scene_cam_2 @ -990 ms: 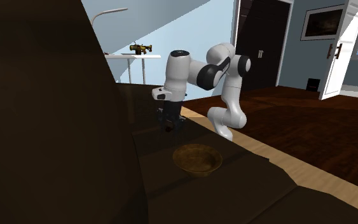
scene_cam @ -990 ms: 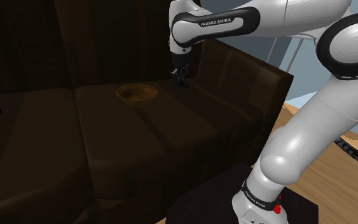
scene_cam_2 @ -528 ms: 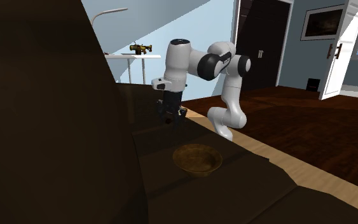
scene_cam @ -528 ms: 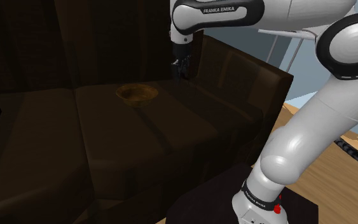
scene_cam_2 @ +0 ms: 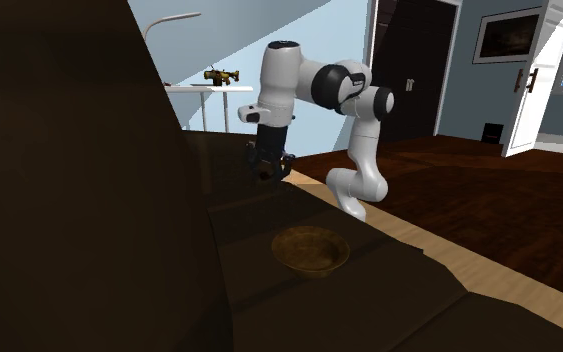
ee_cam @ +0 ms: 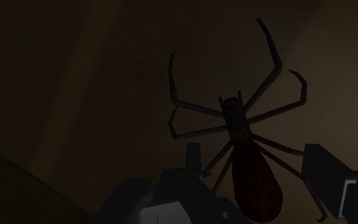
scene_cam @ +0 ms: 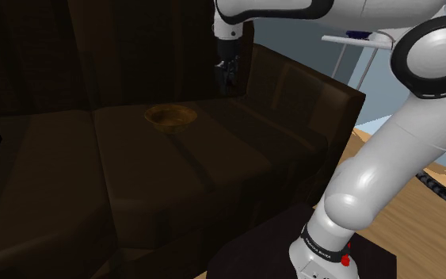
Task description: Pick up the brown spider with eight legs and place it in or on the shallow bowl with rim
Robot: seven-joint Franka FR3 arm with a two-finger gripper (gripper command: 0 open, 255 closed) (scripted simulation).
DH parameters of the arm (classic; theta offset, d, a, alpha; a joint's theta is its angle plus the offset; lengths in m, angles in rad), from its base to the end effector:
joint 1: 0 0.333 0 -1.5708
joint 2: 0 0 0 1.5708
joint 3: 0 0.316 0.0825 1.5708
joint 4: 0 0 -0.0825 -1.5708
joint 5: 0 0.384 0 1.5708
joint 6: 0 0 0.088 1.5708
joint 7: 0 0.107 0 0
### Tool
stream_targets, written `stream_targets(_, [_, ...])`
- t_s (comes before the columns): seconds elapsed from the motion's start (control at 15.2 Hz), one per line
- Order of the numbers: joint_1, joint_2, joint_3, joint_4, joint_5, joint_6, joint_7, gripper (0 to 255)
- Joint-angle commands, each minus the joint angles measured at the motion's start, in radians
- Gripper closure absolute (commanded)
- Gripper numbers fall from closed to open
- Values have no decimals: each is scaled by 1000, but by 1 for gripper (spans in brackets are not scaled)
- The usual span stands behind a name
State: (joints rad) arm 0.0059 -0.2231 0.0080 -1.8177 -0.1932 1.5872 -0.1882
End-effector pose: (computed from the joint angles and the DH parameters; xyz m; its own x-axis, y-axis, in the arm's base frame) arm 0.4839 -0.0131 0.6271 0.9788 0.2001 -0.0438 0.2048 -0.9604 0.1888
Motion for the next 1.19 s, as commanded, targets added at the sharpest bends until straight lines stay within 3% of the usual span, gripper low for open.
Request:
stream_targets(0.0, [0, 8, 0, 30, 0, -21, -5, 255])
stream_targets(0.59, [85, 192, 118, 240, 7, -86, 190, 255])
stream_targets(1.12, [187, 437, 199, 555, -32, -192, 349, 255])
